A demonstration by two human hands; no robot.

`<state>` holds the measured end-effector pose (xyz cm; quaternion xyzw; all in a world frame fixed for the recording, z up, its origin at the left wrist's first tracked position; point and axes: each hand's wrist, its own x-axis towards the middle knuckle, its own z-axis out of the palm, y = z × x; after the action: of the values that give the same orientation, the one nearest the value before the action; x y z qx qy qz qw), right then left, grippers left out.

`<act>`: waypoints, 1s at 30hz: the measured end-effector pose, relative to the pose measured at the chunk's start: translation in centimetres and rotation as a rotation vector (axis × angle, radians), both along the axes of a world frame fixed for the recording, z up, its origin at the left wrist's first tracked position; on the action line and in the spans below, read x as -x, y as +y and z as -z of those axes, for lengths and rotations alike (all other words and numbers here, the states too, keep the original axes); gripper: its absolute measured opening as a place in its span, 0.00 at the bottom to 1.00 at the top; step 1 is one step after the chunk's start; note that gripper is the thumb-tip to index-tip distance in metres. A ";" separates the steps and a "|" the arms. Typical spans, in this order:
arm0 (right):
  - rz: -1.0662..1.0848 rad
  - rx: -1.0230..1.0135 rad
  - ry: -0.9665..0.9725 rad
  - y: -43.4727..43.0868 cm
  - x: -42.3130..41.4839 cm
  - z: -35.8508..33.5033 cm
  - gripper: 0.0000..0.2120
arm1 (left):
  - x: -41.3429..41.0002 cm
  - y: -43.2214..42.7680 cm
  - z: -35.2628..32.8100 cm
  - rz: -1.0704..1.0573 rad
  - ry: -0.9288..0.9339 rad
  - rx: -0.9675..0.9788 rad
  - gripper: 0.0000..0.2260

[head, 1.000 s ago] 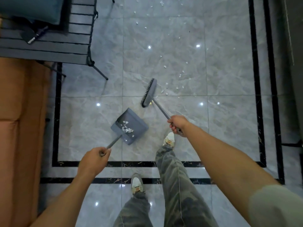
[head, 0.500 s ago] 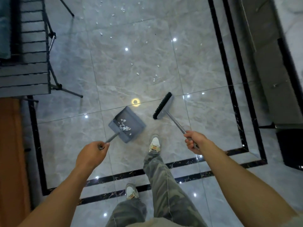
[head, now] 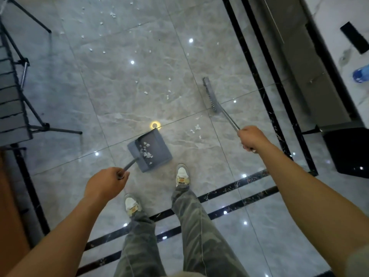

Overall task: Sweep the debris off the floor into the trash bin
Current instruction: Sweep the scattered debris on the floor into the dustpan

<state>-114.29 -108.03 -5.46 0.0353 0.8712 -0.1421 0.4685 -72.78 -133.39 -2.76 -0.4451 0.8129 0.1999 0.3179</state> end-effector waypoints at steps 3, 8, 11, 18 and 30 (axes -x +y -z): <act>-0.171 -0.112 0.046 -1.1 0.0 2.3 0.11 | -0.1 -0.5 -0.2 0.014 0.017 0.018 0.17; -0.141 -0.143 -0.057 1.7 -6.6 4.6 0.21 | -0.8 -1.2 -0.3 0.043 0.024 -0.004 0.16; -0.176 -0.157 -0.074 5.0 -11.1 3.9 0.21 | -0.4 -2.4 -0.1 0.075 0.024 -0.004 0.16; -0.055 -0.182 0.034 12.9 -16.7 0.4 0.19 | 0.9 -5.0 0.1 0.231 0.026 -0.038 0.15; 0.309 -0.250 -0.050 8.1 -18.5 4.6 0.18 | 4.9 -7.6 3.7 0.338 0.039 -0.008 0.22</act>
<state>-95.77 -99.91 -10.03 0.2298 0.8545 -0.1021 0.4546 -77.67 -140.98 -6.47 -0.2967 0.8815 0.1553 0.3330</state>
